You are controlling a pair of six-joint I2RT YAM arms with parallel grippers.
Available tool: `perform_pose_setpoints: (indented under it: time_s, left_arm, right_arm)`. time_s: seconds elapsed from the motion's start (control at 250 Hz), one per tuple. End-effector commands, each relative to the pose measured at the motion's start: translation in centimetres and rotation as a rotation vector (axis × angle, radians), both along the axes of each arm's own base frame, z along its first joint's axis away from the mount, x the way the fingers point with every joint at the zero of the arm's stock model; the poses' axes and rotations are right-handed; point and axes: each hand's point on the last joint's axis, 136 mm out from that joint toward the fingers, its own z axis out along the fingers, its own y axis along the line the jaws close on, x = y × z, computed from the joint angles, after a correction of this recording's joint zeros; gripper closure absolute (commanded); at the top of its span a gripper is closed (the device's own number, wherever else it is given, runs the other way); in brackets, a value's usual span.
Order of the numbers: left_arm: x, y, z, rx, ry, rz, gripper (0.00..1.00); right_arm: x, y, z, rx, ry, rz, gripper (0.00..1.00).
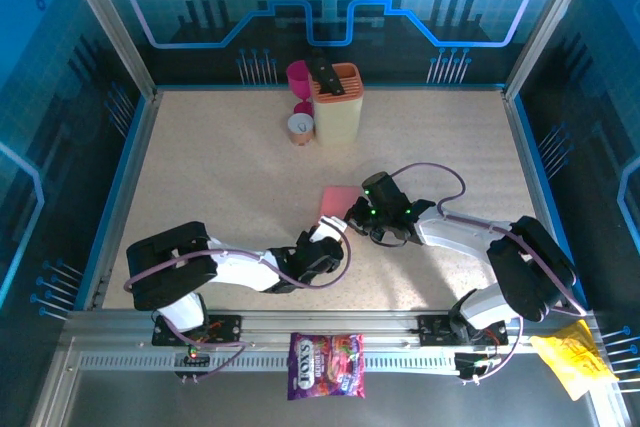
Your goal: Fold a paper plane with a square sheet of paper (pick it up from the middle)
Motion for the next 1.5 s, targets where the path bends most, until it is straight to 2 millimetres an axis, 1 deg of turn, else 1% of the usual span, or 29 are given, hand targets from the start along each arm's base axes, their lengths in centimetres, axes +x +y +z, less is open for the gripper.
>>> perform_pose_setpoints:
  time_s: [0.0, 0.08, 0.18, 0.224, 0.284, 0.316, 0.383, 0.471, 0.511, 0.667, 0.763, 0.871, 0.987, 1.051, 1.166, 1.226, 1.254, 1.266, 1.306, 1.362, 1.498]
  left_arm:
    - [1.2, -0.4, 1.5, -0.097, -0.044, 0.052, 0.63]
    - [1.2, -0.6, 1.3, -0.097, -0.039, 0.043, 0.66]
    - [1.0, -1.0, 1.1, -0.112, -0.028, 0.029, 0.79]
    - [1.0, -0.9, 0.9, -0.128, -0.015, 0.029, 0.84]
    - [0.8, -0.8, 0.6, -0.149, 0.01, 0.027, 0.87]
    - [0.7, -0.6, 0.6, -0.157, 0.018, 0.026, 0.9]
    - [0.5, -0.5, 0.5, -0.175, 0.036, 0.02, 0.95]
    - [0.3, -0.3, 0.3, -0.201, 0.066, 0.017, 0.99]
    - [0.1, -0.2, 0.1, -0.222, 0.088, 0.015, 0.99]
    - [-0.3, -0.1, -0.6, -0.294, 0.178, -0.005, 1.0]
    - [-0.5, -0.2, -0.9, -0.337, 0.231, -0.02, 1.0]
    - [-0.8, -0.4, -1.3, -0.371, 0.289, -0.045, 1.0]
    - [-1.4, -0.6, -1.8, -0.379, 0.34, -0.074, 1.0]
    - [-1.7, -0.6, -2.0, -0.385, 0.358, -0.081, 1.0]
    - [-2.0, -0.4, -2.2, -0.413, 0.385, -0.085, 1.0]
    - [-2.0, -0.4, -2.1, -0.426, 0.392, -0.09, 1.0]
    - [-2.1, -0.3, -2.1, -0.43, 0.396, -0.092, 1.0]
    - [-2.1, -0.3, -2.1, -0.431, 0.397, -0.091, 1.0]
    - [-2.2, -0.2, -2.1, -0.437, 0.401, -0.095, 1.0]
    - [-2.3, -0.2, -2.1, -0.442, 0.408, -0.103, 1.0]
    - [-2.4, -0.1, -2.2, -0.447, 0.424, -0.113, 1.0]
  right_arm:
    - [-2.1, 0.0, -1.3, -0.033, 0.053, 0.042, 1.0]
    - [-2.1, 0.1, -1.3, -0.03, 0.052, 0.044, 1.0]
    - [-2.1, 0.4, -1.1, -0.021, 0.046, 0.058, 1.0]
    - [-2.1, 0.4, -0.9, -0.022, 0.042, 0.067, 0.92]
    - [-1.9, 0.4, -0.4, -0.022, 0.028, 0.075, 0.75]
    - [-1.7, 0.1, -0.2, -0.024, 0.021, 0.075, 0.68]
    - [-1.5, -0.7, 0.4, -0.04, 0.006, 0.067, 0.6]
    - [-1.1, -2.3, 1.3, -0.067, -0.014, 0.04, 0.58]
    - [-0.8, -3.1, 1.9, -0.076, -0.029, 0.025, 0.57]
    - [0.0, -6.3, 3.1, -0.128, -0.064, -0.015, 0.57]
    - [0.6, -7.8, 3.7, -0.15, -0.082, -0.026, 0.57]
    - [1.2, -8.5, 4.5, -0.175, -0.113, -0.006, 0.57]
    - [1.7, -8.1, 5.2, -0.187, -0.143, 0.044, 0.57]
    - [1.9, -7.6, 5.2, -0.19, -0.149, 0.081, 0.58]
    - [2.5, -6.3, 5.2, -0.17, -0.173, 0.162, 0.59]
    - [2.9, -5.4, 5.1, -0.152, -0.188, 0.217, 0.59]
    - [2.8, -5.1, 4.5, -0.152, -0.175, 0.241, 0.6]
    - [3.4, -4.7, 5.2, -0.144, -0.196, 0.251, 0.61]
    - [3.8, -3.8, 5.4, -0.127, -0.208, 0.292, 0.61]
    - [4.3, -2.9, 5.1, -0.118, -0.201, 0.34, 0.63]
    - [5.2, 0.1, 4.3, -0.06, -0.188, 0.467, 0.69]
